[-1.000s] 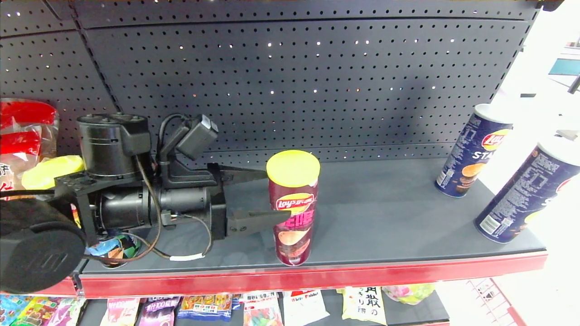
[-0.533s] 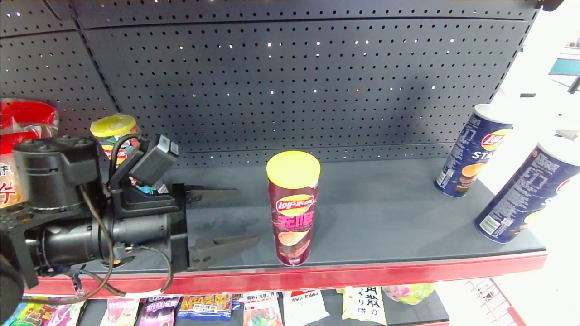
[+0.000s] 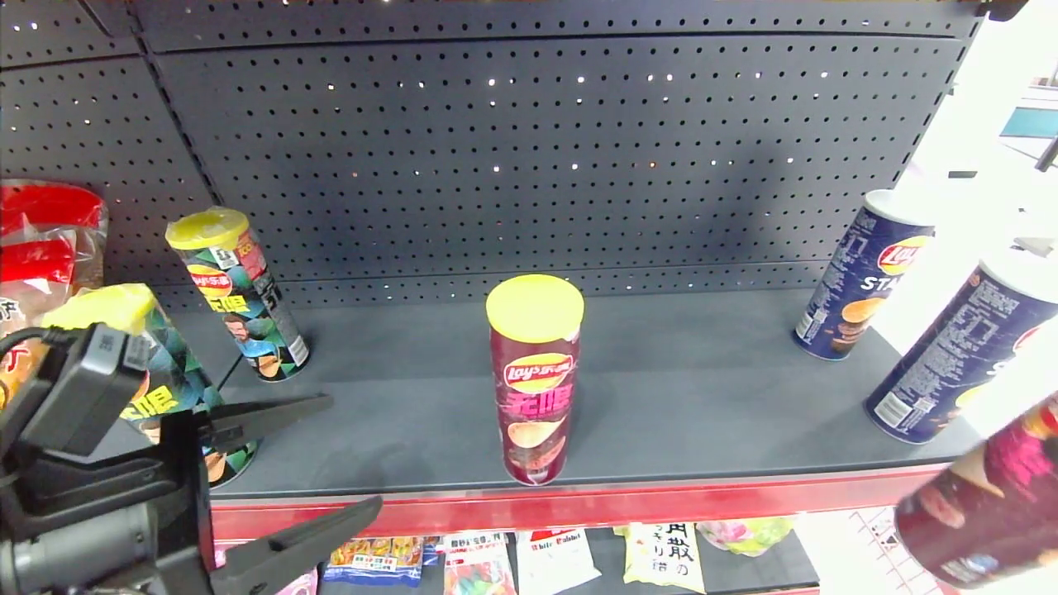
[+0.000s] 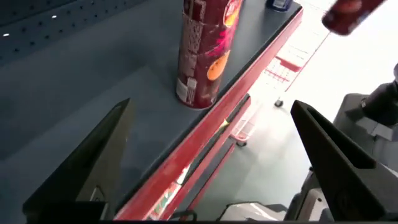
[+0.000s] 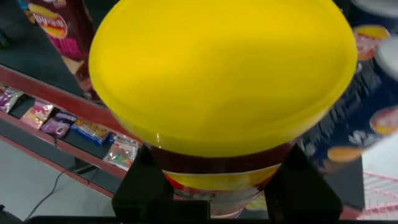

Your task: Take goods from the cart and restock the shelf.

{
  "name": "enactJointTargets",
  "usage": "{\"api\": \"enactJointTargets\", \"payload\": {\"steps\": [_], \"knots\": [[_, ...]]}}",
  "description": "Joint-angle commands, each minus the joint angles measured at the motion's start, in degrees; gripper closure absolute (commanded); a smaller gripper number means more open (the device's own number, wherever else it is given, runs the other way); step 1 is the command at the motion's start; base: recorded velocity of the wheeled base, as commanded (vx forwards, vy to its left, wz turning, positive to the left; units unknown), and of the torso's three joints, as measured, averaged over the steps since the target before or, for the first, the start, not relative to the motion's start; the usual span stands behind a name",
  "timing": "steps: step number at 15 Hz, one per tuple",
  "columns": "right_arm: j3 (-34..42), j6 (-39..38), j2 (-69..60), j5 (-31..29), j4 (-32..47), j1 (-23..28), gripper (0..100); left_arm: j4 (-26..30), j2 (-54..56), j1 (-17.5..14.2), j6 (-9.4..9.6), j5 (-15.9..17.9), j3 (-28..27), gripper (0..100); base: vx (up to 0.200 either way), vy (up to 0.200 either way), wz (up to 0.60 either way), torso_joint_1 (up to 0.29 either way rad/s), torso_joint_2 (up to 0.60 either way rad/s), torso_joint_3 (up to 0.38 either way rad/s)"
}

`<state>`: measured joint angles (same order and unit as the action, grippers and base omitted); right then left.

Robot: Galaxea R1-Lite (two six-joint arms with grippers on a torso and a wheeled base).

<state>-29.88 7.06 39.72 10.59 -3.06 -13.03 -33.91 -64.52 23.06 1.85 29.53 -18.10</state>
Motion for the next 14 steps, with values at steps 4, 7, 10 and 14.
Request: {"api": "enactJointTargets", "payload": {"steps": [4,7,10,14], "knots": [[-21.19,-1.61,35.78,1.71,-10.12,-9.29,100,10.54,12.76,0.4,0.08,-2.02,1.32,0,0.0,0.0,0.0,0.0,0.0,0.0],[-27.07,-1.52,43.95,1.62,-11.71,-11.84,100,17.48,17.42,0.49,0.17,-4.74,1.32,0,0.0,0.0,0.0,0.0,0.0,0.0],[-30.68,-1.43,51.51,1.18,-17.16,-14.3,100,20.55,19.35,0.58,0.08,-5.0,1.49,0,0.0,0.0,0.0,0.0,0.0,0.0],[-34.98,-1.52,59.86,-0.13,-20.32,-16.24,100,20.55,19.09,0.49,0.08,-5.27,1.32,0,0.0,0.0,0.0,0.0,0.0,0.0]]}}
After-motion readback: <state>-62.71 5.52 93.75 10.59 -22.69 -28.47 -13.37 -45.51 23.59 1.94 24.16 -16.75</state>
